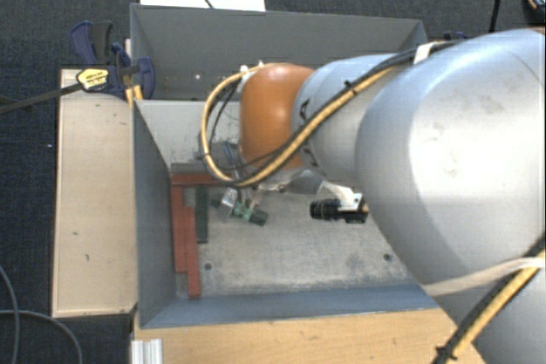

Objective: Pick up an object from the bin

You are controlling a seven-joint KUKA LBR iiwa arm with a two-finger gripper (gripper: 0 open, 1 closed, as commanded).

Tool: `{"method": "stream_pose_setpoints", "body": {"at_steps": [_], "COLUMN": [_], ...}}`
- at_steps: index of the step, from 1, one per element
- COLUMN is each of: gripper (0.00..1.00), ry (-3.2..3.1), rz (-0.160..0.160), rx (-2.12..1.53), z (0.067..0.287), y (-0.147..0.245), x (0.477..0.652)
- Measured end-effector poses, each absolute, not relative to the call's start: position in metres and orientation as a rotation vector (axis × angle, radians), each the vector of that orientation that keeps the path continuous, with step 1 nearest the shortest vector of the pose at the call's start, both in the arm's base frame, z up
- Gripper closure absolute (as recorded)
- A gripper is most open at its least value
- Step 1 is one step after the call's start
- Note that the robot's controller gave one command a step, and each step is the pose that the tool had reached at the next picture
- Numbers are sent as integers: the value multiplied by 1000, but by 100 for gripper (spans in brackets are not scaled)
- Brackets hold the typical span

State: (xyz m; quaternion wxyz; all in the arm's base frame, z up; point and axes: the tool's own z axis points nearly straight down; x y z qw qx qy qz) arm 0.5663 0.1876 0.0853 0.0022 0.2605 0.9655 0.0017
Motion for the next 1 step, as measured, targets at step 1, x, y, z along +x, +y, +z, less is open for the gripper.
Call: {"method": "stream_pose_setpoints", "body": {"at_steps": [1], "gripper": [100], "ry": [3029], "rz": [6], "rx": [812], "z": [122], "y": [188], "x": [568]}}
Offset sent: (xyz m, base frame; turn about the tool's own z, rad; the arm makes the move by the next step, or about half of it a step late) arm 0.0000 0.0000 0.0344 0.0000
